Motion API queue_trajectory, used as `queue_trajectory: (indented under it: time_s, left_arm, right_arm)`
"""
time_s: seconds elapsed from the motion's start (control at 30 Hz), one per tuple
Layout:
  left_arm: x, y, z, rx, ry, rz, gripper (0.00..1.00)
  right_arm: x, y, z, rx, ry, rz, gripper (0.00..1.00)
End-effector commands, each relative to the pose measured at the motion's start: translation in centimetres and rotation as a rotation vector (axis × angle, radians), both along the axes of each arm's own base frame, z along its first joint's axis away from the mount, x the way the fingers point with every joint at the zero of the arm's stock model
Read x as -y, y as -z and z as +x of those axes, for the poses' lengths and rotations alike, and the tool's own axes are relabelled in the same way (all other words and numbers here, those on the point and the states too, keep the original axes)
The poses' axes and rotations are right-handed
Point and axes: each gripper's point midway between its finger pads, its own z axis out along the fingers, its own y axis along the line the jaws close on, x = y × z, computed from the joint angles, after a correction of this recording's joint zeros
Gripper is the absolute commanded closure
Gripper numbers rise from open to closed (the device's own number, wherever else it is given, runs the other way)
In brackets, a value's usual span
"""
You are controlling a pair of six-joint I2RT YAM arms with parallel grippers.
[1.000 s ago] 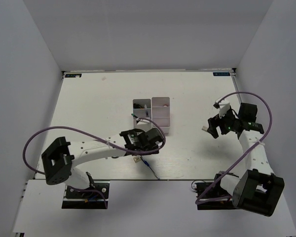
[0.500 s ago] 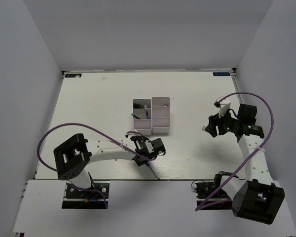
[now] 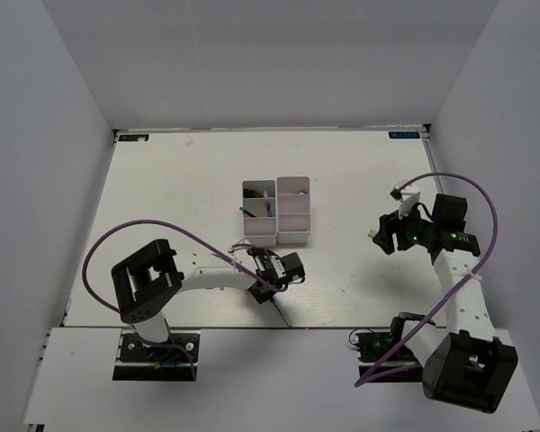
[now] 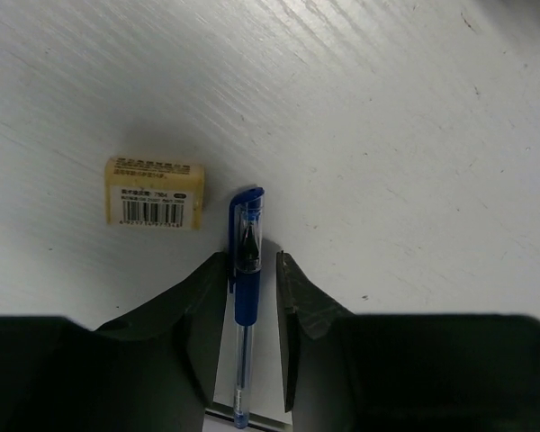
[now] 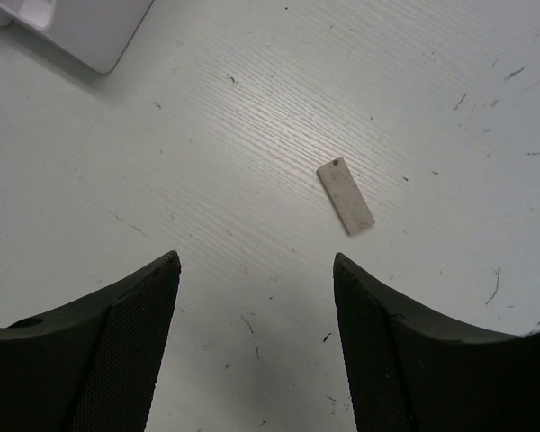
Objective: Sort the stationery into containers
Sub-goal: Pick up the pen from the corner of the board.
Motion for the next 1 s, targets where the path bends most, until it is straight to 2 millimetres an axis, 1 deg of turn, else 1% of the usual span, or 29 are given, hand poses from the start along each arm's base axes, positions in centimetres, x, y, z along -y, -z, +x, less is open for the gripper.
queue_trajectory:
  time_s: [0.0, 0.07, 0.1, 0.13, 0.17, 0.27, 0.33, 0.37, 0.4, 0.53, 0.57, 0.6, 0.63, 0.67, 0.7, 0.73, 0.77, 0.8, 0.87, 0.97]
  left_arm:
    - [-0.1, 1.3, -0.7, -0.06, -0.012, 0.035, 0.62]
    - [-0.2, 1.3, -1.1, -0.09, 0.011, 0.061, 0.62]
    - [-0.6, 1.3, -1.4, -0.106, 0.016, 0.087, 0.62]
    - [-0.2, 1.4, -1.5, -0.125, 0.024, 0.086, 0.63]
    - [-0.4, 1.3, -1.8, -0.143, 0.042, 0.106, 0.63]
    - [-0.7, 1.7, -2.5, -0.183, 0.072, 0.134, 0.7]
    - [-0.9, 2.0, -2.9, -0.204, 0.088, 0.149, 0.72]
    - [-0.9, 2.0, -3.1, -0.216, 0.094, 0.15, 0.74]
    - [-0.8, 2.0, -3.2, -0.224, 0.116, 0.161, 0.74]
    - [-1.0, 2.0, -3.3, -0.24, 0.15, 0.182, 0.78]
    - [-1.1, 2.0, -3.4, -0.242, 0.154, 0.181, 0.81]
    - [-0.6, 2.0, -3.2, -0.232, 0.171, 0.159, 0.83]
    - [-1.0, 2.2, -3.4, -0.236, 0.177, 0.163, 0.85]
    - [-1.1, 2.2, -3.3, -0.231, 0.189, 0.161, 0.87]
    - [-0.7, 1.9, -2.9, -0.204, 0.199, 0.145, 0.9]
    - [-0.7, 1.5, -2.9, -0.196, 0.235, 0.145, 0.91]
    - [-0.5, 1.2, -2.6, -0.181, 0.244, 0.139, 0.92]
    - [-0.5, 0.6, -1.9, -0.142, 0.249, 0.142, 0.94]
    - [-0.2, -0.8, -1.4, -0.1, 0.29, 0.12, 0.96]
    - [-0.2, -2.2, -0.4, -0.035, 0.326, 0.127, 0.97]
  right_arm:
    - [-0.1, -0.8, 0.1, 0.037, 0.009, 0.01, 0.28]
    - [-0.1, -1.0, 0.0, 0.042, 0.018, 0.015, 0.28]
    - [-0.1, -1.1, 0.1, 0.044, 0.018, 0.018, 0.28]
    - [-0.3, -1.2, 0.0, 0.044, 0.016, 0.023, 0.28]
    - [-0.2, -1.5, 0.2, 0.061, 0.018, 0.022, 0.28]
    - [-0.4, -1.4, 0.0, 0.062, 0.023, 0.037, 0.28]
    - [-0.4, -1.2, -0.1, 0.057, 0.024, 0.042, 0.28]
    - [-0.5, -1.4, -0.1, 0.06, 0.025, 0.044, 0.28]
    - [-0.5, -1.5, -0.1, 0.065, 0.022, 0.044, 0.28]
    - [-0.5, -1.5, -0.3, 0.072, 0.023, 0.045, 0.28]
    - [-0.5, -1.5, -0.3, 0.074, 0.023, 0.045, 0.28]
    - [-0.5, -1.6, -0.3, 0.079, 0.026, 0.043, 0.28]
    - [-0.4, -1.6, -0.3, 0.08, 0.027, 0.041, 0.28]
    - [-0.5, -1.4, -0.4, 0.078, 0.026, 0.042, 0.28]
    - [-0.4, -1.4, -0.4, 0.078, 0.027, 0.039, 0.28]
    - [-0.3, -1.5, -0.4, 0.079, 0.033, 0.038, 0.28]
    - [-0.3, -1.3, -0.5, 0.074, 0.032, 0.038, 0.28]
    - [-0.3, -1.3, -0.5, 0.075, 0.032, 0.038, 0.28]
    - [-0.4, -1.2, -0.6, 0.071, 0.031, 0.04, 0.28]
    - [-0.3, -1.0, -0.6, 0.067, 0.036, 0.039, 0.28]
